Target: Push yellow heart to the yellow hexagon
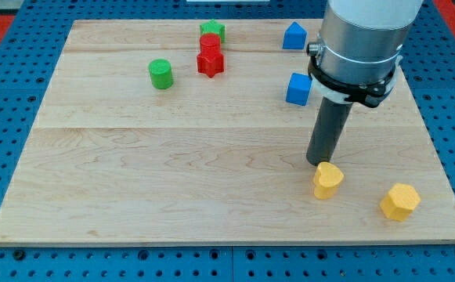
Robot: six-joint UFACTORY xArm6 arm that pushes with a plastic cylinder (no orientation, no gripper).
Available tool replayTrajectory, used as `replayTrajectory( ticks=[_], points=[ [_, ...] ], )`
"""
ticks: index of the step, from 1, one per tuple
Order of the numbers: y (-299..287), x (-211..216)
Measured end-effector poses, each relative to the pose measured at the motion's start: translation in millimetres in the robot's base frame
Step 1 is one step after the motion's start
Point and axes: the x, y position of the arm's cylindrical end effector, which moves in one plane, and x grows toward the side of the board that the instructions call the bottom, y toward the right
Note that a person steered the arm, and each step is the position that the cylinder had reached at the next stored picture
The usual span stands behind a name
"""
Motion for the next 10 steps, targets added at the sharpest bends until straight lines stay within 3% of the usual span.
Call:
replayTrajectory(
  ticks=[2,4,8,9,10],
  points=[
    [-13,1],
    [-9,34],
    [40,37],
    [51,33],
    [51,-7]
  ],
)
